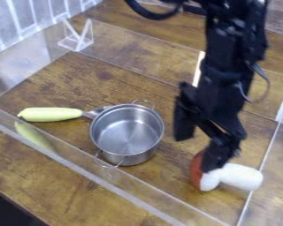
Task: Put the mushroom in the silver pot
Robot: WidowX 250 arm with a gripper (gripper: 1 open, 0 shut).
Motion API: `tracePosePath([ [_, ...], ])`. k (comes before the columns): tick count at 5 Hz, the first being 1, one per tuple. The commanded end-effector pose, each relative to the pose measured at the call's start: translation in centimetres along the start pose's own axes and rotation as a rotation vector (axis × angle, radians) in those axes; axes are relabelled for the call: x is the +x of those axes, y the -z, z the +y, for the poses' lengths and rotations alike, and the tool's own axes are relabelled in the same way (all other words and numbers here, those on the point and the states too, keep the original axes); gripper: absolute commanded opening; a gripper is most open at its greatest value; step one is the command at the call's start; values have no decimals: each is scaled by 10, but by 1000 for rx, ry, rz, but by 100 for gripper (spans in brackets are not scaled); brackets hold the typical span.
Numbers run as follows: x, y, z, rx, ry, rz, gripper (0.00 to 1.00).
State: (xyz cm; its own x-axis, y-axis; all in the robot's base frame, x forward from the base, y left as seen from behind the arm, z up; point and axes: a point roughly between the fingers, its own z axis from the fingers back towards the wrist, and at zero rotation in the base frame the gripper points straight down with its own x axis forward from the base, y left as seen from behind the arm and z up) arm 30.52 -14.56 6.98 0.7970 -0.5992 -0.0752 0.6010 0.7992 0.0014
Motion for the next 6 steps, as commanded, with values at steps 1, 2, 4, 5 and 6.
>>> tracePosePath([
  [1,13,-4,-3,26,61,-83,100],
  [2,15,9,5,28,49,-83,100],
  [4,20,22,26,32,-23,-88,100],
  [5,22,25,35,24,-50,-92,100],
  [6,24,26,40,17,-59,-94,100],
])
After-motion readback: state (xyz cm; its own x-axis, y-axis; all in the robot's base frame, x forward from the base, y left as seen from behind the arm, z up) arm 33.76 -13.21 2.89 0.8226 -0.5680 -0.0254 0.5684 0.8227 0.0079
